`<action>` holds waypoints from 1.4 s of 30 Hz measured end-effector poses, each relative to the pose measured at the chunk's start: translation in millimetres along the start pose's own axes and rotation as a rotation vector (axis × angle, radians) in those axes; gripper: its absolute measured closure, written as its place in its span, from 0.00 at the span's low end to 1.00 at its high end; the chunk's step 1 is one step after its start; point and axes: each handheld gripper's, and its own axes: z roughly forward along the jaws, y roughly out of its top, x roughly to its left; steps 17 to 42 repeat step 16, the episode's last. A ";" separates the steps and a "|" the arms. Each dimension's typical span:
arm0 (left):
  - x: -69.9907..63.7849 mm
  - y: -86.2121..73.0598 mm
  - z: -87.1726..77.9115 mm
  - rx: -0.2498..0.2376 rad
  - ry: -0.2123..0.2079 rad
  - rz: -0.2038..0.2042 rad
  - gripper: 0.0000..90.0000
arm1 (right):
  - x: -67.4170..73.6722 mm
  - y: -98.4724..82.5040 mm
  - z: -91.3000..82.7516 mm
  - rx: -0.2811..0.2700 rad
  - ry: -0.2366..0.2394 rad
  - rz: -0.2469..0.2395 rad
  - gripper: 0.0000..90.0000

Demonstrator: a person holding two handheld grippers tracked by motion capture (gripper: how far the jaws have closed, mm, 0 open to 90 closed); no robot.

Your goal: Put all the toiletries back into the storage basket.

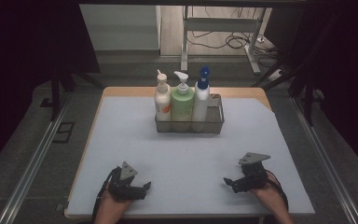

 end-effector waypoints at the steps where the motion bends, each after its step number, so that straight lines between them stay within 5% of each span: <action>1: 0.0 0.0 0.0 0.000 0.000 0.000 0.14 | 0.4 -1.8 1.1 -0.002 -0.001 0.001 0.00; 42: 0.1 0.0 0.0 0.001 0.000 -0.001 0.14 | 2.2 -11.8 7.6 -0.014 -0.009 0.016 0.00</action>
